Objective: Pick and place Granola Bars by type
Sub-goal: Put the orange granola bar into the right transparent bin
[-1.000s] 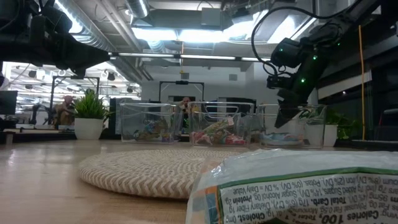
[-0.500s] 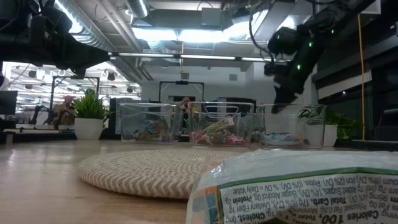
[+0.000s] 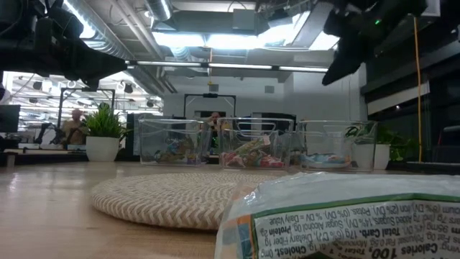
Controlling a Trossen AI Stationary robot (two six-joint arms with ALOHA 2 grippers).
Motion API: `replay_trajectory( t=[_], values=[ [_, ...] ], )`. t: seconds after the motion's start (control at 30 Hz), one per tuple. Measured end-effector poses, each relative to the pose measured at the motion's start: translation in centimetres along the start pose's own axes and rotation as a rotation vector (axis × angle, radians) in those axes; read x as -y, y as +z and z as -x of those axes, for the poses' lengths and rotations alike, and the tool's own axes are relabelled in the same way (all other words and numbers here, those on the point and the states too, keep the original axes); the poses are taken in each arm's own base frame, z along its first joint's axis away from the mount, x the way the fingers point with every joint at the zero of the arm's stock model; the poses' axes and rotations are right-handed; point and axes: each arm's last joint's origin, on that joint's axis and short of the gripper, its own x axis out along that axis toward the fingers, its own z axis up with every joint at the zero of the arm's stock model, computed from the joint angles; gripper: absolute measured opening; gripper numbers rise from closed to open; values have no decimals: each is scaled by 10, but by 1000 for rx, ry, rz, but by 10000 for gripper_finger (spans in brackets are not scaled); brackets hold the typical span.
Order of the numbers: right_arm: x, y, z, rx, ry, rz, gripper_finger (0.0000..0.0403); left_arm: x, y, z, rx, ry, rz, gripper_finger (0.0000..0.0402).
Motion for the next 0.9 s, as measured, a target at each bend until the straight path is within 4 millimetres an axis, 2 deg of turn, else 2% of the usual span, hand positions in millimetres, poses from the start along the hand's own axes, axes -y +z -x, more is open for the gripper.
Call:
replay_trajectory(
  t=[0.27, 0.43, 0.73, 0.9],
  values=[
    [-44, -1, 7, 53, 144, 169, 124, 0, 0, 0, 0, 0, 0, 72],
    [-77, -5, 2, 47, 139, 293, 124, 0, 0, 0, 0, 0, 0, 72],
    [-155, -15, -12, 122, 318, 519, 124, 0, 0, 0, 0, 0, 0, 72],
    [-198, -20, -29, 249, 398, 688, 124, 0, 0, 0, 0, 0, 0, 72]
  ],
)
